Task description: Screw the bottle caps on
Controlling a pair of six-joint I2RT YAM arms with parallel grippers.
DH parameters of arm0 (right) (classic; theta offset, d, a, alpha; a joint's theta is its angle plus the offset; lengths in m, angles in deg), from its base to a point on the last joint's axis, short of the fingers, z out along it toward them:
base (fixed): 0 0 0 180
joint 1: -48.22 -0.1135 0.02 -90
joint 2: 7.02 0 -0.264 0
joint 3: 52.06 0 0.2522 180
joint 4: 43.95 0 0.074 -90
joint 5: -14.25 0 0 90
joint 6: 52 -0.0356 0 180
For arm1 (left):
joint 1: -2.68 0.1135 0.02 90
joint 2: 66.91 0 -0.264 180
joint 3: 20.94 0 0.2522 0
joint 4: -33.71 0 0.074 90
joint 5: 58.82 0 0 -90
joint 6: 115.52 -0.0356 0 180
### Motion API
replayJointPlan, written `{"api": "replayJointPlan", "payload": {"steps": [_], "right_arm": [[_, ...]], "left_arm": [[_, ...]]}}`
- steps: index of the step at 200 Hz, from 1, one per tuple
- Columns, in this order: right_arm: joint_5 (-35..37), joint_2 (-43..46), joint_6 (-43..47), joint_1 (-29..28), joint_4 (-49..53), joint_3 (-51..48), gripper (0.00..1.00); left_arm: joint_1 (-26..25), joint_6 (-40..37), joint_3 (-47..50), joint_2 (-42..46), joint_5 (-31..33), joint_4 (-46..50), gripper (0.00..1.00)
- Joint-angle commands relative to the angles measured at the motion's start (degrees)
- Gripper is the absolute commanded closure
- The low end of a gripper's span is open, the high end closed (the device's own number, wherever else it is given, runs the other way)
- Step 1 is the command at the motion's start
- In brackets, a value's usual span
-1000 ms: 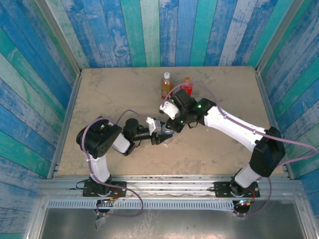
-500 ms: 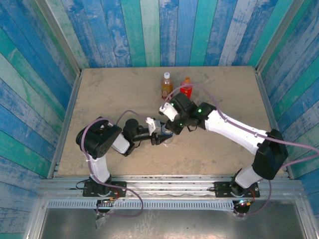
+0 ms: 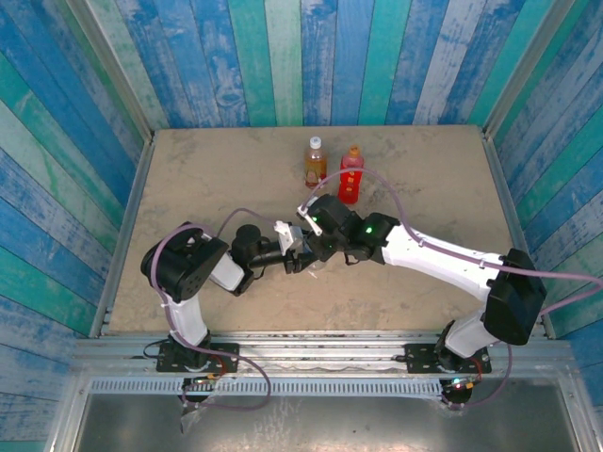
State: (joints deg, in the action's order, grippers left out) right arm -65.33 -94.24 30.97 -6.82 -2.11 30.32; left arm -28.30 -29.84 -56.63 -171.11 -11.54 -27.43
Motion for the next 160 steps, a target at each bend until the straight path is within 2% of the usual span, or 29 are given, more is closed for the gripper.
{"api": "replayJointPlan", "payload": {"steps": [1,18,31,72,84,104,127,160], "right_arm": [[-0.4,2.7,4.2,0.2,1.5,1.9,0.39],[-1.1,5.2,7.3,2.0,1.4,1.1,0.28],[-5.2,7.1,9.4,4.6,1.5,0.0,0.26],[-24.6,9.8,16.8,13.9,0.5,-3.5,0.33],[-31.0,10.1,21.6,14.8,0.5,-4.4,0.34],[-36.7,9.6,28.3,15.1,1.2,-4.6,0.35],[-39.4,6.8,33.9,15.2,2.7,-2.9,0.37],[-37.8,2.0,35.5,15.7,3.2,-0.4,0.43]], "left_arm": [[0.1,0.0,0.3,1.3,1.1,8.3,0.41],[0.1,0.2,0.1,1.6,-0.3,8.6,0.41],[0.1,0.3,-0.4,1.8,-1.9,9.8,0.41],[0.1,1.7,-1.9,1.9,-6.3,12.0,0.41],[0.1,1.4,-2.3,2.1,-6.9,13.3,0.41],[0.1,-0.4,-3.0,2.6,-9.2,16.2,0.41],[0.1,-1.2,-2.8,2.7,-9.2,17.0,0.41],[0.1,-1.3,-2.4,2.7,-9.6,16.1,0.41]]}}
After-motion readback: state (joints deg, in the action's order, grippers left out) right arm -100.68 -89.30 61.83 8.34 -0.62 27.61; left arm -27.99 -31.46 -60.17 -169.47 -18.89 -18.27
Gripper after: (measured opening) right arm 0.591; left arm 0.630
